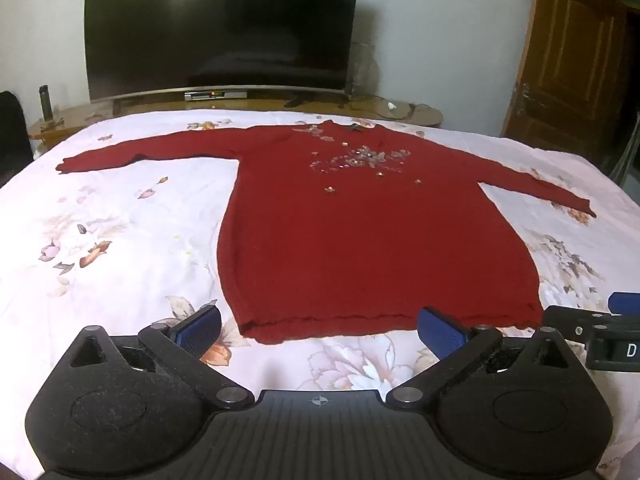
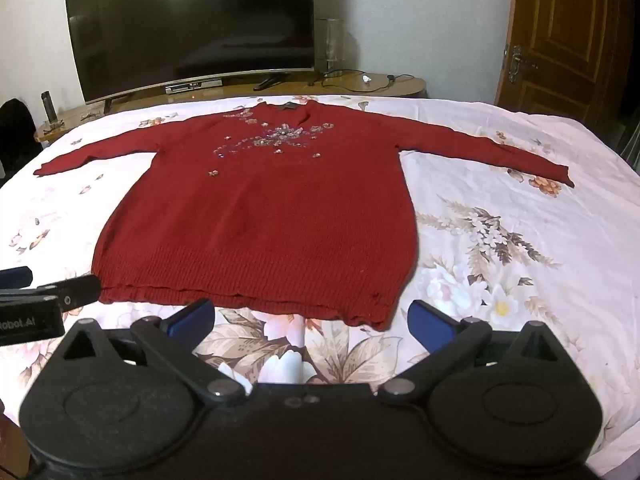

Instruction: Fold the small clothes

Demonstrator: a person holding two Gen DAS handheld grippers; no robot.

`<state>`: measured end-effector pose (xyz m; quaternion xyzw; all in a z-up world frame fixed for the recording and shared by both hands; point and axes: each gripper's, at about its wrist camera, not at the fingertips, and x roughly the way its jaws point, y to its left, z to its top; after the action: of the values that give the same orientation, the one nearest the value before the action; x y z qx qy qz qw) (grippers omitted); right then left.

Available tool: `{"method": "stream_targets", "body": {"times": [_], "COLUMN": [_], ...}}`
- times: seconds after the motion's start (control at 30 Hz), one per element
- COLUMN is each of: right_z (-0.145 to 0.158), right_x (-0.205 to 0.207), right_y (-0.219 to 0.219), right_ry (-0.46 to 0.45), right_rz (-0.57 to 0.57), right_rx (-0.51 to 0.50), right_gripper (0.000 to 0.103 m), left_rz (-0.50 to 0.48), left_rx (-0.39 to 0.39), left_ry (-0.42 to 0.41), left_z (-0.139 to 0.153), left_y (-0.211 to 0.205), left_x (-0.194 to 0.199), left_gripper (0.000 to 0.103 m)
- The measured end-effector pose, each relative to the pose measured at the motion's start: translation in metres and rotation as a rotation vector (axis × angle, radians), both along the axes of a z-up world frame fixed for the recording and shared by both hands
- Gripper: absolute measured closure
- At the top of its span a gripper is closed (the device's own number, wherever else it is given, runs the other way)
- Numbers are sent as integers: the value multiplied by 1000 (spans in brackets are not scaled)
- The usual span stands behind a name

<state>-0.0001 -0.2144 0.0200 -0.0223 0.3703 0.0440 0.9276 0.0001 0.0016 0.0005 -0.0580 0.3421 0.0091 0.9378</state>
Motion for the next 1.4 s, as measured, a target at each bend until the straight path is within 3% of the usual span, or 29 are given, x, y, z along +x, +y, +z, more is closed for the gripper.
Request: {"method": "stream_targets", "body": {"times": [1.4], "right_z": [-1], "right_x": [2], "right_y": [2], "right_ry": [7], "right_rz": [3], "right_rx": [7], "right_gripper": [1], "left_rz": [-18], "left_rx": [34], "left_ry": [3], "left_z": [-1], "left_y": [-6], "left_x": [-2], "left_gripper": [0]}}
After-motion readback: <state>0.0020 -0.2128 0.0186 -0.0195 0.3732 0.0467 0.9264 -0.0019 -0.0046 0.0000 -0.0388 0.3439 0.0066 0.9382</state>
